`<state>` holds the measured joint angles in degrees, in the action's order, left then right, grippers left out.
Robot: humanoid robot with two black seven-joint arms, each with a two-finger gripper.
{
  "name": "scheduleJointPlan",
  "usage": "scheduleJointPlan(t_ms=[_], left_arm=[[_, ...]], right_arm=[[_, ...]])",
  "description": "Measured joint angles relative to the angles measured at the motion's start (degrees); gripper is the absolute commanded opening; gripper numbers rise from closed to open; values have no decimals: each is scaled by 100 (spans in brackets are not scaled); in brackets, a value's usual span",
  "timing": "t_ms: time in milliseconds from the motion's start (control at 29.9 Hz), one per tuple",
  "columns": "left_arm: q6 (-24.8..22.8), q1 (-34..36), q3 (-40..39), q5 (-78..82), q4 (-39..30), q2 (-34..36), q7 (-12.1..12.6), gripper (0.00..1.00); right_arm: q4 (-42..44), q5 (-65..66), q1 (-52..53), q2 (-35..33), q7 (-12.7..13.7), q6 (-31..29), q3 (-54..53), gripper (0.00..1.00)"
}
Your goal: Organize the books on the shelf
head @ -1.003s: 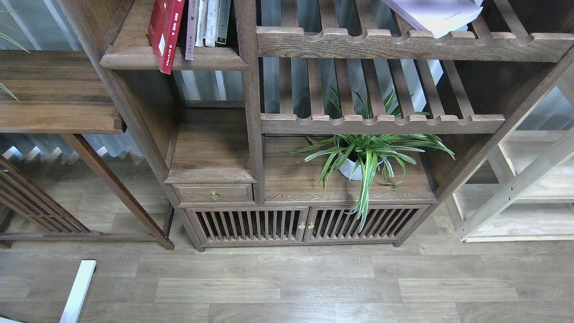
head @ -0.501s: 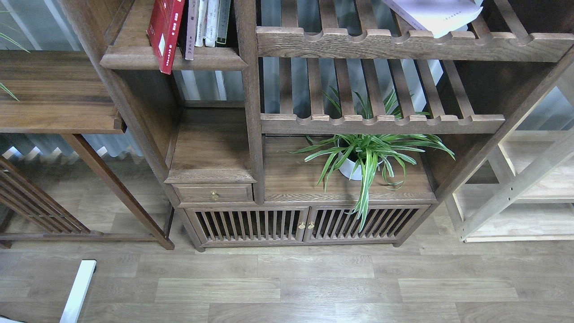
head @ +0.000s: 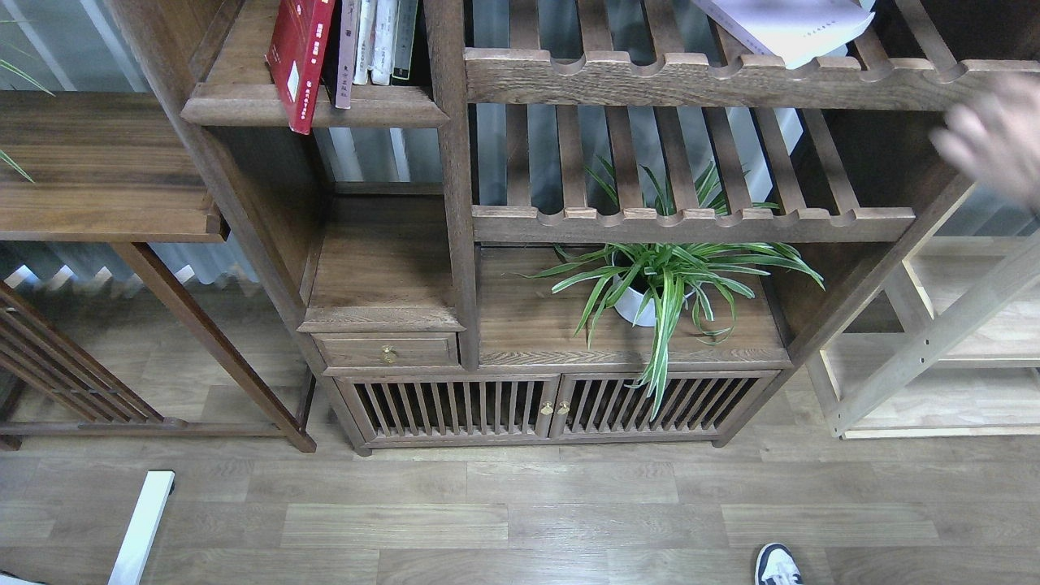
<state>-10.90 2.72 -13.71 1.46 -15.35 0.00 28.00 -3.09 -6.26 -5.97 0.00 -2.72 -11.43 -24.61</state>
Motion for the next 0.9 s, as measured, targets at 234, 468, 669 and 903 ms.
scheduleJointPlan(t_ms=[234, 468, 669, 903], left_arm=[[0, 0, 0, -4, 1, 0, 0, 99], [0, 0, 0, -3, -1, 0, 0, 99], [0, 0, 0, -2, -2, 0, 0, 99], [0, 0, 0, 2, 0, 0, 0, 99]], right_arm=[[1, 0, 0, 0, 0, 0, 0, 100], [1, -1, 0, 0, 0, 0, 0, 100], [1, -4, -1, 0, 0, 0, 0, 100], [1, -4, -1, 0, 0, 0, 0, 100]])
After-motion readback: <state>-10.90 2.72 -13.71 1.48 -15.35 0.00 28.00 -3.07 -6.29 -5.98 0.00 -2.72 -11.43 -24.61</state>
